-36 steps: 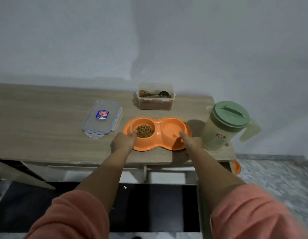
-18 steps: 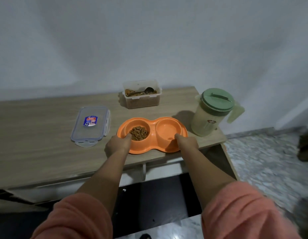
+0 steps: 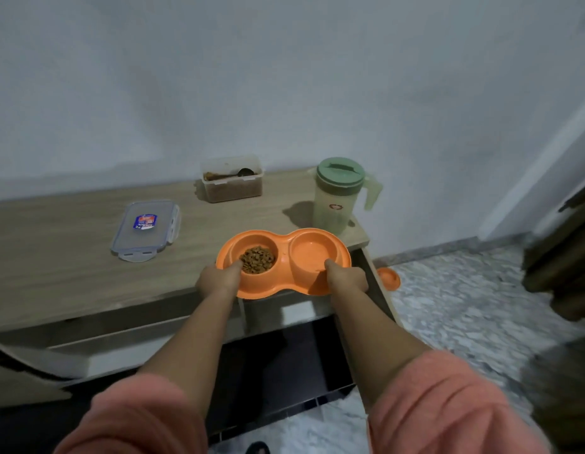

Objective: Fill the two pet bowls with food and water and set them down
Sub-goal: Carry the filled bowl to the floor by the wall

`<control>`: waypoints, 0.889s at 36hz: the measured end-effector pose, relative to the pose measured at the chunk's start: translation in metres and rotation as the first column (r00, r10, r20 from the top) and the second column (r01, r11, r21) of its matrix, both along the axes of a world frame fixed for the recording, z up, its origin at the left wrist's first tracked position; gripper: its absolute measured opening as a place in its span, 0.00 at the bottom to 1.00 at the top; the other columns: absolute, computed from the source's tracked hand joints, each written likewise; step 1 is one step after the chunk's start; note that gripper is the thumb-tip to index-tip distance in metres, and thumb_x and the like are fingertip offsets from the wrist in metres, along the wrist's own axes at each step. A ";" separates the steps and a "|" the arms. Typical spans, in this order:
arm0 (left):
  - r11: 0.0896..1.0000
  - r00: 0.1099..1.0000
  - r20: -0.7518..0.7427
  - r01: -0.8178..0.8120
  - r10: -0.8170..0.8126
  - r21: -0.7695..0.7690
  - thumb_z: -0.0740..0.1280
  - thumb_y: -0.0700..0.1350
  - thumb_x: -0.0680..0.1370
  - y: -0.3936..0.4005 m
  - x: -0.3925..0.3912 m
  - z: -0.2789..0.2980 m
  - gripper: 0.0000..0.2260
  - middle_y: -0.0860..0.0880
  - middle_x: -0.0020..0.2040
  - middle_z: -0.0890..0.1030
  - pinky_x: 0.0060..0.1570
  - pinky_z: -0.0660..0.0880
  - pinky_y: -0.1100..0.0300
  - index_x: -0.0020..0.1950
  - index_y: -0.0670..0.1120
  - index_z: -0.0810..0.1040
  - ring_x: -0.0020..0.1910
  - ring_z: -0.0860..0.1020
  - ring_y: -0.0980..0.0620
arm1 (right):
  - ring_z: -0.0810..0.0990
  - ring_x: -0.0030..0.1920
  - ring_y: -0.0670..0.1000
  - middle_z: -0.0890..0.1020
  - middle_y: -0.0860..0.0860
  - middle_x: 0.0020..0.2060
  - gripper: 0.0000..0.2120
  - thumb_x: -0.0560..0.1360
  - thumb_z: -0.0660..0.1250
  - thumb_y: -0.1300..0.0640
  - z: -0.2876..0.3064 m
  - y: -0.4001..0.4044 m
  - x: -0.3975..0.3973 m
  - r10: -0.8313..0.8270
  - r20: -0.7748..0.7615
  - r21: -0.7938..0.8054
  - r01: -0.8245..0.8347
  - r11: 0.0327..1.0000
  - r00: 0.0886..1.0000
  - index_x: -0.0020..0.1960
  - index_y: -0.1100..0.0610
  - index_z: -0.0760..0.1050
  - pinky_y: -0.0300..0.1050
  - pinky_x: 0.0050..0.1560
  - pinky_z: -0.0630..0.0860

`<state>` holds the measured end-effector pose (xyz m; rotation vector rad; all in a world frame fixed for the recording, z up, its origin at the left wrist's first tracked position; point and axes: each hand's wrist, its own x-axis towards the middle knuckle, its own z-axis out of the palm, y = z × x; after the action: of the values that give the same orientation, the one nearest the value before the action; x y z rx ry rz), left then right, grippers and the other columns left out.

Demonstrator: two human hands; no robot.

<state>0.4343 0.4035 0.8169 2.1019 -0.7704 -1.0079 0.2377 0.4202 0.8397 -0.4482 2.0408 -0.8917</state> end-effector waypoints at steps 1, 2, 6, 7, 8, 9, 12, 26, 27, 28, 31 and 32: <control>1.000 1.000 -0.020 0.009 -0.009 -0.009 0.70 0.54 0.74 0.014 -0.015 0.004 0.21 0.39 0.54 0.82 0.51 0.76 0.52 0.57 0.38 0.80 0.54 0.80 0.39 | 0.77 0.58 0.60 0.73 0.61 0.64 0.29 0.72 0.69 0.47 0.003 0.016 -0.015 -0.009 -0.010 -0.001 0.009 1.000 1.000 0.67 0.63 0.69 0.47 0.49 0.71; 1.000 0.999 -0.034 0.012 -0.012 -0.010 0.70 0.54 0.73 0.020 -0.022 0.006 0.21 0.39 0.54 0.82 0.51 0.76 0.52 0.57 0.38 0.80 0.54 0.80 0.39 | 0.76 0.59 0.60 0.73 0.62 0.64 0.30 0.72 0.69 0.46 0.005 0.023 -0.022 -0.008 -0.025 -0.009 0.008 1.000 1.000 0.67 0.63 0.69 0.48 0.50 0.71; 0.999 0.999 -0.026 0.040 -0.040 -0.017 0.69 0.54 0.74 0.056 -0.069 0.017 0.20 0.39 0.55 0.82 0.55 0.74 0.54 0.55 0.38 0.82 0.57 0.78 0.40 | 0.74 0.63 0.62 0.76 0.62 0.62 0.29 0.73 0.68 0.46 0.014 0.065 -0.068 -0.028 -0.059 -0.026 0.026 0.999 0.998 0.65 0.65 0.71 0.52 0.62 0.74; 0.999 0.998 -0.036 0.042 -0.043 -0.028 0.69 0.53 0.75 0.061 -0.077 0.019 0.18 0.40 0.55 0.82 0.55 0.74 0.54 0.54 0.39 0.82 0.58 0.78 0.41 | 0.74 0.63 0.62 0.75 0.62 0.63 0.29 0.73 0.68 0.47 0.017 0.072 -0.075 -0.040 -0.043 -0.024 0.039 0.999 0.998 0.66 0.65 0.71 0.53 0.61 0.73; 0.998 0.997 -0.046 0.057 -0.059 -0.038 0.69 0.52 0.75 0.070 -0.092 0.023 0.18 0.40 0.55 0.81 0.55 0.74 0.54 0.54 0.39 0.82 0.58 0.78 0.41 | 0.74 0.63 0.61 0.74 0.62 0.63 0.29 0.73 0.68 0.47 0.020 0.083 -0.089 -0.055 -0.045 -0.028 0.054 0.998 0.997 0.66 0.64 0.70 0.52 0.61 0.72; 0.997 0.996 -0.060 0.064 -0.067 -0.045 0.69 0.52 0.75 0.077 -0.104 0.025 0.17 0.40 0.55 0.81 0.55 0.73 0.54 0.54 0.39 0.82 0.58 0.78 0.41 | 0.74 0.64 0.61 0.73 0.62 0.64 0.29 0.73 0.68 0.46 0.024 0.093 -0.100 -0.069 -0.050 -0.026 0.067 0.997 0.996 0.66 0.64 0.70 0.52 0.60 0.72; 0.992 0.986 -0.115 0.112 -0.119 -0.064 0.69 0.51 0.75 0.100 -0.143 0.034 0.17 0.40 0.55 0.81 0.51 0.74 0.54 0.56 0.40 0.81 0.56 0.79 0.41 | 0.76 0.59 0.61 0.73 0.63 0.63 0.29 0.71 0.70 0.45 0.031 0.120 -0.136 -0.136 -0.054 -0.037 0.134 0.990 0.989 0.64 0.63 0.72 0.53 0.58 0.75; 0.960 0.952 -0.139 0.259 -0.272 -0.101 0.69 0.53 0.75 0.112 -0.264 0.059 0.17 0.42 0.55 0.80 0.47 0.72 0.55 0.56 0.41 0.80 0.52 0.78 0.44 | 0.74 0.41 0.59 0.75 0.61 0.61 0.25 0.72 0.69 0.47 0.052 0.155 -0.253 -0.313 -0.046 -0.055 0.310 0.949 0.949 0.61 0.64 0.73 0.52 0.50 0.78; 0.957 0.949 -0.139 0.269 -0.283 -0.109 0.69 0.53 0.75 0.107 -0.272 0.060 0.17 0.41 0.54 0.80 0.47 0.72 0.55 0.56 0.41 0.80 0.51 0.78 0.45 | 0.75 0.41 0.59 0.75 0.61 0.60 0.25 0.71 0.69 0.47 0.054 0.152 -0.260 -0.322 -0.047 -0.060 0.320 0.946 0.945 0.61 0.64 0.73 0.52 0.50 0.78; 0.954 0.945 -0.143 0.279 -0.293 -0.107 0.69 0.53 0.75 0.103 -0.277 0.062 0.18 0.41 0.54 0.80 0.47 0.73 0.55 0.56 0.41 0.80 0.50 0.78 0.44 | 0.75 0.41 0.59 0.75 0.61 0.60 0.26 0.71 0.70 0.47 0.056 0.149 -0.266 -0.333 -0.042 -0.063 0.330 0.942 0.942 0.61 0.64 0.73 0.51 0.48 0.77; 0.946 0.944 -0.097 0.306 -0.316 -0.107 0.69 0.55 0.74 0.088 -0.293 0.066 0.19 0.41 0.54 0.81 0.50 0.74 0.55 0.55 0.41 0.81 0.53 0.79 0.42 | 0.74 0.41 0.59 0.75 0.61 0.61 0.26 0.71 0.70 0.47 0.062 0.138 -0.281 -0.348 -0.041 -0.069 0.345 0.936 0.937 0.61 0.64 0.73 0.51 0.45 0.75; 0.945 0.944 -0.093 0.308 -0.318 -0.109 0.69 0.55 0.73 0.081 -0.300 0.069 0.20 0.41 0.54 0.82 0.50 0.74 0.56 0.55 0.41 0.81 0.55 0.79 0.42 | 0.74 0.41 0.59 0.75 0.61 0.61 0.26 0.71 0.70 0.47 0.065 0.134 -0.288 -0.358 -0.036 -0.073 0.355 0.932 0.933 0.61 0.64 0.73 0.51 0.46 0.75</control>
<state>0.1342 0.4850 0.8857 1.8631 -1.0988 -1.2182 -0.0500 0.5541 0.9050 -0.1328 2.1820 -1.1768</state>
